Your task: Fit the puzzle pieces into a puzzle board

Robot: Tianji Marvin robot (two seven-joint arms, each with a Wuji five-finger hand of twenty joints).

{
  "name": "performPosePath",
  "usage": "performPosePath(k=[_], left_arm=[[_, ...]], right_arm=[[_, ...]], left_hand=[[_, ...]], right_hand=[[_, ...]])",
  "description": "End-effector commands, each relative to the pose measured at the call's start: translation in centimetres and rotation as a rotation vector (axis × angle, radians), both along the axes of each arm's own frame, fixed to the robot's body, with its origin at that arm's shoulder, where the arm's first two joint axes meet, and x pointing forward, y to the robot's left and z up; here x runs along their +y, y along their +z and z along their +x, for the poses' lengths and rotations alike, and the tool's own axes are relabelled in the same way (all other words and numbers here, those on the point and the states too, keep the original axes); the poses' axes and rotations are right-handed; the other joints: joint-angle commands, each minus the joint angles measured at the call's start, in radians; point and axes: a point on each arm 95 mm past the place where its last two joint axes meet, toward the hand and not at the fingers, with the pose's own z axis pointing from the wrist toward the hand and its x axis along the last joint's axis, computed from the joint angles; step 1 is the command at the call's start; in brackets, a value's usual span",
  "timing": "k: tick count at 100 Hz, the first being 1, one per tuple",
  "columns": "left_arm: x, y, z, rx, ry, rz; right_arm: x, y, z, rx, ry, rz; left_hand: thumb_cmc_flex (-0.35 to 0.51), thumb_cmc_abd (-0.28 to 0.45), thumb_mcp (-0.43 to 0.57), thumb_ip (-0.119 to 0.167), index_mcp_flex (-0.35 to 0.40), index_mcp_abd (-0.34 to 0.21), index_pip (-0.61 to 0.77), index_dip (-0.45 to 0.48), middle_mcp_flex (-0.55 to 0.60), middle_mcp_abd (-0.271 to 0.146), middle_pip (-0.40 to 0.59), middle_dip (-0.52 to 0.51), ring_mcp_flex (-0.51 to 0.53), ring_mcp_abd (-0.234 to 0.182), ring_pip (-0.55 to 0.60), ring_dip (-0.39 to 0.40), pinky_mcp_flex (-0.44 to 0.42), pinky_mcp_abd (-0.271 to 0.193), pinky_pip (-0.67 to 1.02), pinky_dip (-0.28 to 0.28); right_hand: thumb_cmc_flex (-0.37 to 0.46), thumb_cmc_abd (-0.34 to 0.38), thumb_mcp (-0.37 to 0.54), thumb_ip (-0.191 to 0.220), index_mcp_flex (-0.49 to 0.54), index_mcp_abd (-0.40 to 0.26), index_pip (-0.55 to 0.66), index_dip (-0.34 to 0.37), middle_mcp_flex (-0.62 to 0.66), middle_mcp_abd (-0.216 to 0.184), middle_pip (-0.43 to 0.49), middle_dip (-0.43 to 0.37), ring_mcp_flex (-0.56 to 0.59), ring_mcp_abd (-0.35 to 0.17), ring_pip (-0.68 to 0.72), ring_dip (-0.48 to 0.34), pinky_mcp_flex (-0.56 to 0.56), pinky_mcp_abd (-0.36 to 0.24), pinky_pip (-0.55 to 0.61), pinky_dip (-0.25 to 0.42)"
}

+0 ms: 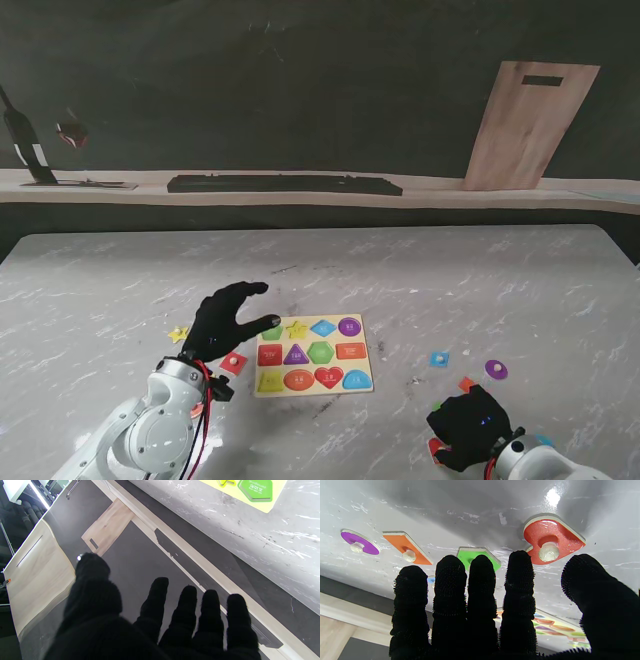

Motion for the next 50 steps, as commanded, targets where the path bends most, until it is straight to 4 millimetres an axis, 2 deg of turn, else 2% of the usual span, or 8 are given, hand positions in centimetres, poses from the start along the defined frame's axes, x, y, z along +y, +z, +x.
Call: performPosePath(k=[1, 22, 50], left_arm=[[-0.21, -0.03, -0.08, 0.003, -0.001, -0.006], [-0.23, -0.04, -0.15, 0.0, 0.006, 0.0], [-0.33, -0.04, -0.15, 0.001, 0.008, 0.001]], right_arm=[[-0.04, -0.34, -0.17, 0.008, 0.006, -0.015], [-0.07, -0.6, 0.16, 0.015, 0.004, -0.023], [0.02, -0.97, 0.33, 0.042, -0.003, -0.025]], left_hand=[[0.016, 0.018, -0.017, 0.033, 0.013, -0.016, -0.01, -0.002, 0.0, -0.01, -0.013, 0.008, 0.027, 0.004, -0.027, 0.013, -0.01, 0.086, -0.02, 0.019], [0.018, 0.018, -0.017, 0.033, 0.013, -0.015, -0.01, -0.001, -0.002, -0.007, -0.013, 0.009, 0.025, 0.001, -0.029, 0.012, -0.012, 0.084, -0.027, 0.02], [0.019, 0.019, -0.018, 0.033, 0.014, -0.016, -0.01, 0.0, -0.006, -0.008, -0.012, 0.009, 0.02, -0.001, -0.031, 0.012, -0.013, 0.086, -0.031, 0.022]], right_hand=[[-0.034, -0.012, 0.006, -0.039, 0.024, -0.016, 0.031, -0.01, 0.033, 0.011, 0.032, 0.007, 0.04, 0.027, 0.034, 0.012, 0.01, 0.046, 0.047, 0.029], [-0.017, -0.015, 0.008, -0.045, 0.026, -0.024, 0.031, -0.021, 0.037, 0.01, 0.032, 0.008, 0.042, 0.026, 0.034, 0.012, 0.012, 0.045, 0.047, 0.033], [0.041, -0.047, 0.033, -0.089, 0.027, -0.068, 0.081, -0.081, 0.059, 0.0, 0.028, 0.005, 0.055, 0.025, 0.037, 0.01, 0.02, 0.044, 0.048, 0.038]])
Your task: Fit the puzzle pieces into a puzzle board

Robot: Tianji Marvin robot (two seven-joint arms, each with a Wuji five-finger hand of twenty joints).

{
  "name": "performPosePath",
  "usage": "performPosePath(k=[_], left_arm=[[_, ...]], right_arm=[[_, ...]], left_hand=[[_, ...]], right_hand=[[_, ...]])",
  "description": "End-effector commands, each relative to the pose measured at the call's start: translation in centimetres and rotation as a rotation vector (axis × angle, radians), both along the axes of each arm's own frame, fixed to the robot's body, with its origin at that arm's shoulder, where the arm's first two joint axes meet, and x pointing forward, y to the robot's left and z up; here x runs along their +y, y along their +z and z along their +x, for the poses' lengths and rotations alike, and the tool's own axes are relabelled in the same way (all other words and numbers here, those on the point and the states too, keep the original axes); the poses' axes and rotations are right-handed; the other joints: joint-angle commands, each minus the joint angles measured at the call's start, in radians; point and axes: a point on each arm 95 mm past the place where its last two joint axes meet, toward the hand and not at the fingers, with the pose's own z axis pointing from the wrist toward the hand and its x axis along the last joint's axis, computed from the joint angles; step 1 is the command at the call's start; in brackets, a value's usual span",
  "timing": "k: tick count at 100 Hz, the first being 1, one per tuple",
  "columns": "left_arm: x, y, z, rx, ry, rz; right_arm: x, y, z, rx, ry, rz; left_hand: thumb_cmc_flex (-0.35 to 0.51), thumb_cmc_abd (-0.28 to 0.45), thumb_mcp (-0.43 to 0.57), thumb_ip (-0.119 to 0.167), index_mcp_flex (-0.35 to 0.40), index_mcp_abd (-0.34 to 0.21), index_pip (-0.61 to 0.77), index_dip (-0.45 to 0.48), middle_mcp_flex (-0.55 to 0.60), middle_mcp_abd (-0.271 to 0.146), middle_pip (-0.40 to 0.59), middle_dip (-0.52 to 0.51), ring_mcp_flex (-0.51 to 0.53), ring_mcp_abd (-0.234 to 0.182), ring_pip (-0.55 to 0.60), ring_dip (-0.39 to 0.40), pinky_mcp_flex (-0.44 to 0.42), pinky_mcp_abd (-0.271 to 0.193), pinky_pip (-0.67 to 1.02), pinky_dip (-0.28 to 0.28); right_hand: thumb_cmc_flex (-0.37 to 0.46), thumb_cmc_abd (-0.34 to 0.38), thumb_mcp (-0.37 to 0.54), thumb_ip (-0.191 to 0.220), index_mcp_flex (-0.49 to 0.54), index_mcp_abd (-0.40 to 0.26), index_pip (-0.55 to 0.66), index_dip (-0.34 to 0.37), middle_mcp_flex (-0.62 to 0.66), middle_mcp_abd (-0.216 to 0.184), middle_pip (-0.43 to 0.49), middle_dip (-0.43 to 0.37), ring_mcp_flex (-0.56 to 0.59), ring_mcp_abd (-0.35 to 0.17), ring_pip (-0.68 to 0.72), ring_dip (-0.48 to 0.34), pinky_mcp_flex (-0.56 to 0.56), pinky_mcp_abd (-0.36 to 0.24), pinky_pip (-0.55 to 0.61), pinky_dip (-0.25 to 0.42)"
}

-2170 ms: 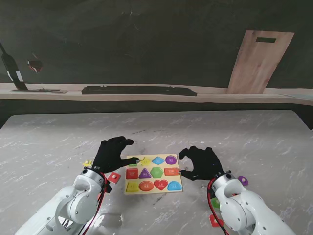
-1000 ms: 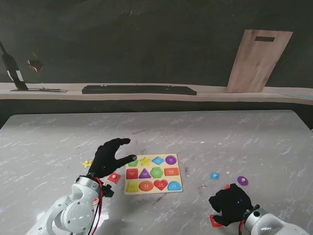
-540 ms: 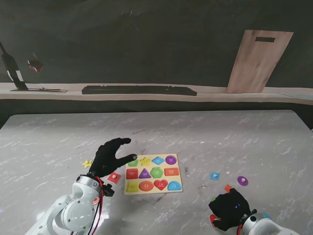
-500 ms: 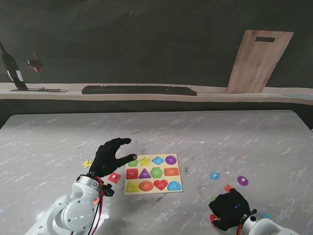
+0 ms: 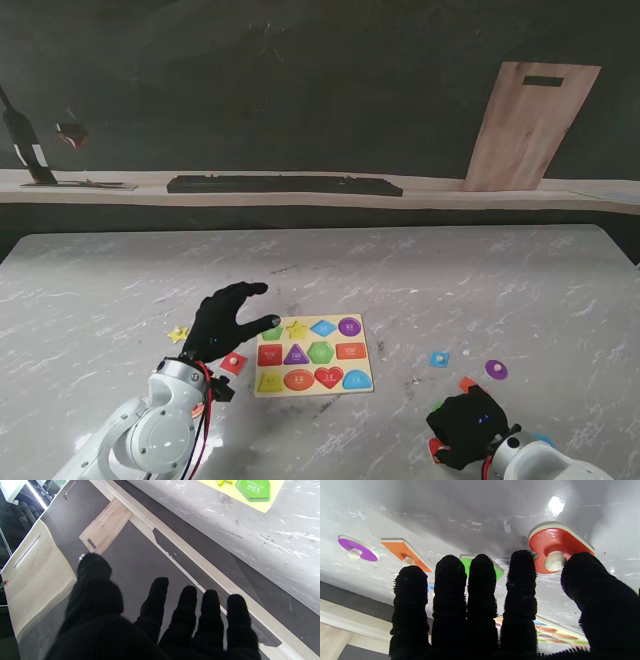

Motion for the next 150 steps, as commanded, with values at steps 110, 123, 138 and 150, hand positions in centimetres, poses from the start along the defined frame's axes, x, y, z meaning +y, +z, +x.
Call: performPosePath(k=[110, 123, 138, 150], left_arm=[[-0.4, 0.1, 0.0, 0.004, 0.005, -0.016], [-0.4, 0.1, 0.1, 0.014, 0.0, -0.023], [-0.4, 0.1, 0.2, 0.023, -0.004, -0.033], [-0.3, 0.1, 0.2, 0.024, -0.01, -0.038]], right_arm=[[1.1, 1.0, 1.4, -0.031, 0.054, 0.119], [2.3, 1.9, 2.8, -0.077, 0.093, 0.149], [4.1, 2.5, 5.0, -0.116, 0.122, 0.193], [5.9, 2.8, 6.8, -0.132, 0.144, 0.224]], left_hand=[[0.009, 0.022, -0.018, 0.033, 0.021, -0.014, -0.008, 0.001, -0.012, -0.008, -0.011, 0.009, 0.014, -0.004, -0.032, 0.01, -0.016, 0.09, -0.032, 0.019], [0.008, 0.022, -0.018, 0.033, 0.022, -0.015, -0.008, 0.001, -0.011, -0.007, -0.011, 0.009, 0.014, -0.003, -0.032, 0.009, -0.017, 0.089, -0.033, 0.02], [0.006, 0.021, -0.019, 0.033, 0.02, -0.016, -0.011, 0.0, -0.011, -0.008, -0.013, 0.008, 0.014, -0.004, -0.034, 0.008, -0.016, 0.089, -0.034, 0.02], [0.004, 0.02, -0.02, 0.033, 0.017, -0.019, -0.014, -0.001, -0.009, -0.009, -0.015, 0.007, 0.017, -0.005, -0.034, 0.008, -0.016, 0.089, -0.034, 0.021]], right_hand=[[0.116, -0.272, 0.327, 0.03, 0.158, -0.059, 0.166, -0.147, 0.203, 0.024, 0.055, -0.019, 0.219, -0.016, 0.113, 0.035, 0.18, 0.046, 0.114, 0.078], [0.111, -0.264, 0.327, 0.038, 0.157, -0.067, 0.168, -0.143, 0.202, 0.02, 0.058, -0.018, 0.219, -0.021, 0.116, 0.037, 0.183, 0.04, 0.117, 0.079], [0.11, -0.257, 0.322, 0.039, 0.15, -0.073, 0.166, -0.14, 0.194, 0.02, 0.059, -0.016, 0.213, -0.021, 0.117, 0.039, 0.178, 0.038, 0.116, 0.08], [0.109, -0.251, 0.318, 0.039, 0.147, -0.075, 0.164, -0.138, 0.189, 0.019, 0.058, -0.015, 0.209, -0.022, 0.117, 0.04, 0.176, 0.036, 0.115, 0.08]])
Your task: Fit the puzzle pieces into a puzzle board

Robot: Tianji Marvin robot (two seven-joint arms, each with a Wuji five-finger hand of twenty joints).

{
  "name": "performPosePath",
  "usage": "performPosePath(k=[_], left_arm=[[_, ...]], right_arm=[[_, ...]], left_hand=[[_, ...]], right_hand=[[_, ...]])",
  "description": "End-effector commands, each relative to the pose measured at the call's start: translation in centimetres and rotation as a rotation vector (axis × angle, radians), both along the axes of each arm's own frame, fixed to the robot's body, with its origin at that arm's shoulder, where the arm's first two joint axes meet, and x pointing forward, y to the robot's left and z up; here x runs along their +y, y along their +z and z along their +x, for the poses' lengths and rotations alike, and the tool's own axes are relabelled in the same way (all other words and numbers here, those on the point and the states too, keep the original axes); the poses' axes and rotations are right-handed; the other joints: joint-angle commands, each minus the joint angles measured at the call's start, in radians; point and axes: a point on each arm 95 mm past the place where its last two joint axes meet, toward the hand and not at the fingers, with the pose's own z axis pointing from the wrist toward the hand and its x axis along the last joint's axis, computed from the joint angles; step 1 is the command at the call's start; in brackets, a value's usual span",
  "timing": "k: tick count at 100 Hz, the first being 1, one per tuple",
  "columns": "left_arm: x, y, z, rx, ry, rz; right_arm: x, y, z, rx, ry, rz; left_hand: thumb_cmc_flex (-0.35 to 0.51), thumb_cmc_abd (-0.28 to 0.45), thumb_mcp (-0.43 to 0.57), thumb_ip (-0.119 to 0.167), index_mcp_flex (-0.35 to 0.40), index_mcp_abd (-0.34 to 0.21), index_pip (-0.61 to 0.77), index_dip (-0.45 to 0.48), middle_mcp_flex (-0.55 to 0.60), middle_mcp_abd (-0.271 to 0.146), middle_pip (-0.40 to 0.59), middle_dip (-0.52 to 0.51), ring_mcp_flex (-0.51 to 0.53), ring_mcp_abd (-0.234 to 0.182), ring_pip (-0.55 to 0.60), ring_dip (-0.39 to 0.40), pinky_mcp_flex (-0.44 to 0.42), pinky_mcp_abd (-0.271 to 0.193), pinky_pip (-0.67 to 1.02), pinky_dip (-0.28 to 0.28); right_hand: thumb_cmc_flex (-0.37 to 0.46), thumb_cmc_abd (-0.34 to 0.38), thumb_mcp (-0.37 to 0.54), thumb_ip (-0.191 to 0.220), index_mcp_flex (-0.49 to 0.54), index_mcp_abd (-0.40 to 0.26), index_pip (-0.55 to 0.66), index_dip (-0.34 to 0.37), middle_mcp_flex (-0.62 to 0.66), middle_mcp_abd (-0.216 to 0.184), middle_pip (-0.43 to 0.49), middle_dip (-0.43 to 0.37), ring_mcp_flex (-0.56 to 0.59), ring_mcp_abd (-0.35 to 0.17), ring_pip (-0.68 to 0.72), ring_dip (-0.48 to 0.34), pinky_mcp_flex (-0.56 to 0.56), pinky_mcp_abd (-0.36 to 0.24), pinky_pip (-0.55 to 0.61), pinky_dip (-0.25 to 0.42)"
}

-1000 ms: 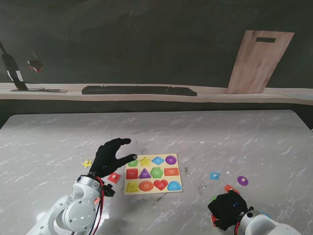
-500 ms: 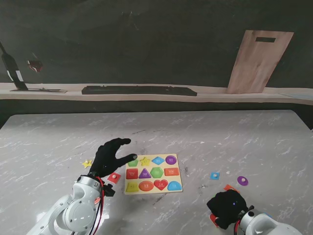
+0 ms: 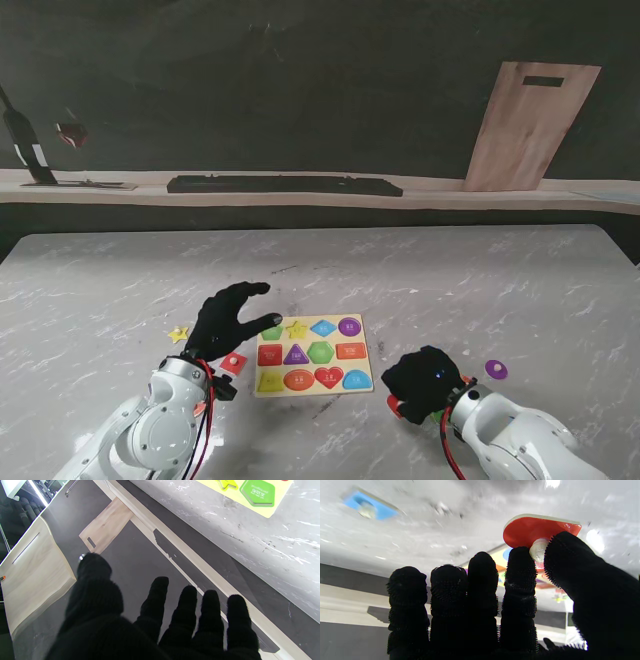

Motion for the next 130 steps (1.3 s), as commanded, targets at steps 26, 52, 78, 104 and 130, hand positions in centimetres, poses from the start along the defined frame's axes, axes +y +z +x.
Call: performPosePath(k=[26, 52, 78, 104, 130], left_arm=[[0.0, 0.3, -0.1, 0.003, -0.029, -0.03], [-0.5, 0.8, 0.4, -0.01, -0.033, -0.072], [-0.5, 0.8, 0.3, -0.01, -0.032, -0.066], [-0.5, 0.7, 0.3, -0.007, -0.027, -0.062], [-0.5, 0.7, 0.3, -0.003, -0.027, -0.061]], right_arm=[[4.6, 0.4, 4.1, -0.019, 0.053, 0.062], [7.3, 0.1, 6.6, -0.009, 0.105, 0.077], [9.0, -0.5, 8.2, 0.008, 0.137, 0.071], [9.9, -1.3, 9.4, 0.008, 0.156, 0.059], [10.4, -1.9, 9.6, 0.019, 0.179, 0.06]], left_hand=[[0.0, 0.005, -0.02, 0.034, -0.001, -0.026, -0.023, -0.003, -0.01, -0.014, -0.024, 0.003, 0.017, -0.007, -0.034, 0.002, -0.015, 0.089, -0.015, 0.02], [0.002, 0.006, -0.017, 0.035, 0.002, -0.024, -0.029, -0.005, -0.004, -0.011, -0.031, 0.001, 0.023, -0.005, -0.042, -0.001, -0.015, 0.089, -0.016, 0.021], [0.001, 0.01, -0.017, 0.035, 0.005, -0.024, -0.033, -0.005, -0.001, -0.011, -0.032, 0.001, 0.028, -0.005, -0.045, 0.0, -0.015, 0.089, -0.016, 0.021], [0.0, 0.011, -0.017, 0.035, 0.008, -0.026, -0.034, -0.004, 0.0, -0.011, -0.032, 0.002, 0.028, -0.004, -0.046, 0.001, -0.015, 0.089, -0.016, 0.021], [-0.001, 0.013, -0.018, 0.035, 0.009, -0.027, -0.034, -0.003, -0.001, -0.013, -0.033, 0.002, 0.028, -0.006, -0.047, 0.002, -0.013, 0.089, -0.017, 0.021]], right_hand=[[0.016, 0.035, 0.073, 0.075, 0.034, -0.109, 0.056, 0.021, 0.023, 0.008, 0.034, 0.007, 0.022, -0.027, 0.036, 0.016, 0.007, 0.019, 0.048, 0.025], [0.013, 0.044, 0.068, 0.078, 0.029, -0.112, 0.055, 0.021, 0.019, 0.005, 0.032, 0.008, 0.023, -0.032, 0.033, 0.016, 0.009, 0.013, 0.047, 0.025], [0.011, 0.059, 0.057, 0.08, 0.015, -0.12, 0.055, 0.021, 0.009, -0.002, 0.03, 0.008, 0.016, -0.04, 0.028, 0.016, 0.005, 0.005, 0.041, 0.022], [0.01, 0.074, 0.044, 0.082, 0.001, -0.134, 0.058, 0.022, -0.004, -0.014, 0.028, 0.007, 0.002, -0.049, 0.019, 0.015, -0.003, -0.011, 0.029, 0.017], [0.009, 0.081, 0.037, 0.086, -0.005, -0.144, 0.061, 0.021, -0.009, -0.023, 0.028, 0.005, -0.005, -0.058, 0.014, 0.016, -0.009, -0.016, 0.023, 0.014]])
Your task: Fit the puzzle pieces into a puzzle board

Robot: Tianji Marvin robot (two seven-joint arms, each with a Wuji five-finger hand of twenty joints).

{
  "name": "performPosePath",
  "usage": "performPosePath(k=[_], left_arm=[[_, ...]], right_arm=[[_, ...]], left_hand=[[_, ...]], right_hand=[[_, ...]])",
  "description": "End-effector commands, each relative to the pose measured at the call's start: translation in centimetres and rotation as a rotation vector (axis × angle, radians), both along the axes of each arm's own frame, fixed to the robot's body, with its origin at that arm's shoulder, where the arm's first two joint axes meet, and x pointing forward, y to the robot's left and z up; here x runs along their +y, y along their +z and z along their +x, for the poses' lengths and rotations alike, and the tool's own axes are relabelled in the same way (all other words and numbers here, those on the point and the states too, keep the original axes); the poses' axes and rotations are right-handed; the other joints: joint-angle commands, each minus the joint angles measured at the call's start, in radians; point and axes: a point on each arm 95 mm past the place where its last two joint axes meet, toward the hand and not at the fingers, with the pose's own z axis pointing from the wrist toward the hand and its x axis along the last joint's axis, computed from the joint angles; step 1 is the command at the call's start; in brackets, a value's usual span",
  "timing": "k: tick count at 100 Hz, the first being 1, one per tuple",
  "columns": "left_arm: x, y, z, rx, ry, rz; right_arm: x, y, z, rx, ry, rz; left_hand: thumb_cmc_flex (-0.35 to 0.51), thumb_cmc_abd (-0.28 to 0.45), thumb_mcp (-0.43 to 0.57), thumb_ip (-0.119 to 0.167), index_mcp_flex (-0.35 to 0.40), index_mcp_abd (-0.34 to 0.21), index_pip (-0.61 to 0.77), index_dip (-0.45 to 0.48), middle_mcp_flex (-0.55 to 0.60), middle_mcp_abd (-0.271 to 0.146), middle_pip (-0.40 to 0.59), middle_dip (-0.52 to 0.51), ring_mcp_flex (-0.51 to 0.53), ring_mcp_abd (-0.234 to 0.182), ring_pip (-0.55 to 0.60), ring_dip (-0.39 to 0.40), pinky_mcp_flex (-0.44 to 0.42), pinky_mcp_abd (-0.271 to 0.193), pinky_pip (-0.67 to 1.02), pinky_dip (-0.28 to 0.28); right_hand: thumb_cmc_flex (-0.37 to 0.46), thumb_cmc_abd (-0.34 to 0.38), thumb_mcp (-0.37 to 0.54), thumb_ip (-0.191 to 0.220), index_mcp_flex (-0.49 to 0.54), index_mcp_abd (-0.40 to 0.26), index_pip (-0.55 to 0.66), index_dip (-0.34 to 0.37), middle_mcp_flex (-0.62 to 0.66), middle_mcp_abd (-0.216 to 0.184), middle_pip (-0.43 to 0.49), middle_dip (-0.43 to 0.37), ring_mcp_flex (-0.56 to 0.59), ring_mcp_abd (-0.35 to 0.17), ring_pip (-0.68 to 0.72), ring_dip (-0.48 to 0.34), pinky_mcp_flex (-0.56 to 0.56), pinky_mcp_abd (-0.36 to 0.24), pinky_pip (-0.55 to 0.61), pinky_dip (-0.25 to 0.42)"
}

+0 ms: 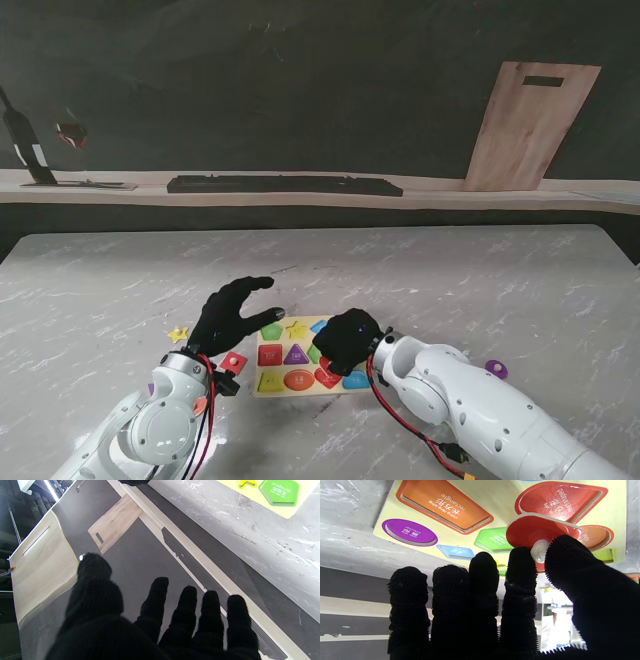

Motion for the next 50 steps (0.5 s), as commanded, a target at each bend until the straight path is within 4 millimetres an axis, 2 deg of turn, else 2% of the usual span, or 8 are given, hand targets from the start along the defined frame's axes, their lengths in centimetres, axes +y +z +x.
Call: performPosePath(k=[1, 50], left_arm=[[-0.2, 0.0, -0.1, 0.003, -0.001, -0.005], [-0.2, -0.2, 0.1, 0.016, -0.003, -0.003]], right_arm=[[0.4, -0.3, -0.3, 0.007, 0.015, 0.0], [0.5, -1.8, -0.3, 0.041, 0.022, -0.024]], left_hand=[[-0.001, 0.012, -0.018, 0.035, 0.009, -0.026, -0.02, -0.003, -0.001, -0.013, -0.02, 0.002, 0.028, -0.006, -0.03, 0.002, -0.013, 0.089, -0.013, 0.02], [-0.002, 0.015, -0.018, 0.035, 0.01, -0.026, -0.02, -0.002, 0.0, -0.012, -0.021, 0.002, 0.028, -0.006, -0.031, 0.003, -0.011, 0.09, -0.015, 0.02]], right_hand=[[0.02, 0.044, 0.046, 0.086, -0.003, -0.137, 0.061, 0.021, -0.009, -0.013, 0.028, 0.005, -0.004, -0.035, 0.014, 0.014, -0.006, -0.003, 0.023, 0.013], [0.017, 0.054, 0.038, 0.09, -0.015, -0.147, 0.065, 0.021, -0.018, -0.022, 0.031, 0.004, -0.014, -0.04, 0.013, 0.016, -0.014, -0.008, 0.019, 0.012]])
